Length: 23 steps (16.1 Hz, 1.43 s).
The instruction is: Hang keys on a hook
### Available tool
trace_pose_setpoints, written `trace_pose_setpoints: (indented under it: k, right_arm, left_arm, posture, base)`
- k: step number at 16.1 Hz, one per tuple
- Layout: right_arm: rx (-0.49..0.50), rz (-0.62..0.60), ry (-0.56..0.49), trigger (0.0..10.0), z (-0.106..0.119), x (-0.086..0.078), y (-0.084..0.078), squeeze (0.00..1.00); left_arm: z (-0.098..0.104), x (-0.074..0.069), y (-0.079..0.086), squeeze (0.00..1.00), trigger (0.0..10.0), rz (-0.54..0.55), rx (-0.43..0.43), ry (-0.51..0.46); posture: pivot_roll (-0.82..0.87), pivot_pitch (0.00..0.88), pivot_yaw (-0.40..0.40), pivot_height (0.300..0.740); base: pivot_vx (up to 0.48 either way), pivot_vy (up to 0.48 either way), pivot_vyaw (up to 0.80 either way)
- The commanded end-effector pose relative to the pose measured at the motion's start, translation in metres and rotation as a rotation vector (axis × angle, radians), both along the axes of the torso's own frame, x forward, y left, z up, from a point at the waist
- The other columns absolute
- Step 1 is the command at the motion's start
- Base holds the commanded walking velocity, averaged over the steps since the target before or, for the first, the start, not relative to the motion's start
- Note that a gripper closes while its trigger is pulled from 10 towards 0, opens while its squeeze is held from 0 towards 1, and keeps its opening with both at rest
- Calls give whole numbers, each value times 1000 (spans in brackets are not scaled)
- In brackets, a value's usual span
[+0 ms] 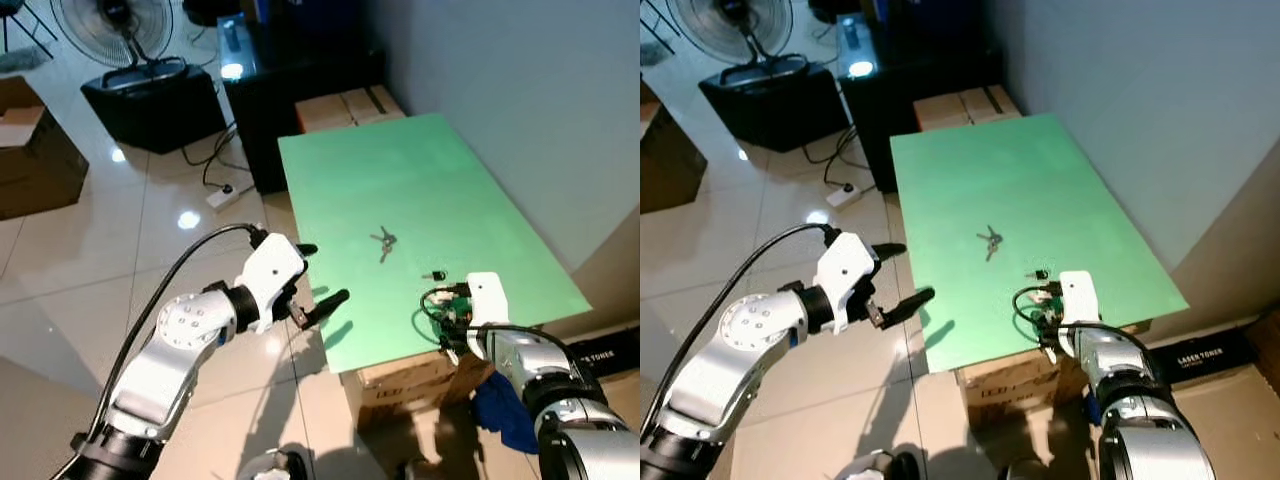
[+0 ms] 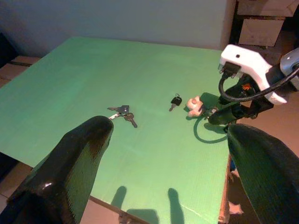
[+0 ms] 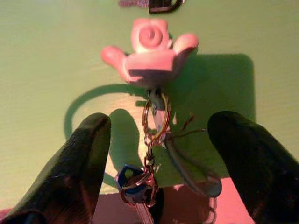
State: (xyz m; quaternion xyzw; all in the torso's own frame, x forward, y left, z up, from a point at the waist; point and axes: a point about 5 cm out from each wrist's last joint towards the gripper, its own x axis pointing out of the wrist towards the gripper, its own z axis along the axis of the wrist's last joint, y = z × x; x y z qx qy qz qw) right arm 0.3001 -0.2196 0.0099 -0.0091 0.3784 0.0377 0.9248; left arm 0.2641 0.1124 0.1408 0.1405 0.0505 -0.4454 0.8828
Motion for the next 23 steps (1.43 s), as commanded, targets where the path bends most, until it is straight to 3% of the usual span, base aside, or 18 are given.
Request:
trace_pose_setpoints:
  k: [1,2,18,23]
  right_arm:
    - [12,-6,-6,8275,2,3,1,0]
    - [23,-2,-2,0,0,2,3,0]
    - [15,22,-25,0,-4,2,8,0]
    - [19,32,-28,0,-4,3,12,0]
  left_arm:
    - [1,-2,4,0,10000,0,13,6]
    - [1,-2,5,0,10000,3,15,6]
    - [2,0,3,0,10000,4,16,4]
    - [1,2,3,0,10000,18,15,-1]
  posture:
    - [-16,147,107,740]
    - [-16,147,107,740]
    - [-23,112,108,740]
    - [-33,67,110,740]
  base:
    - [0,0,0]
    - [0,0,0]
    - [0,0,0]
    - [0,0,0]
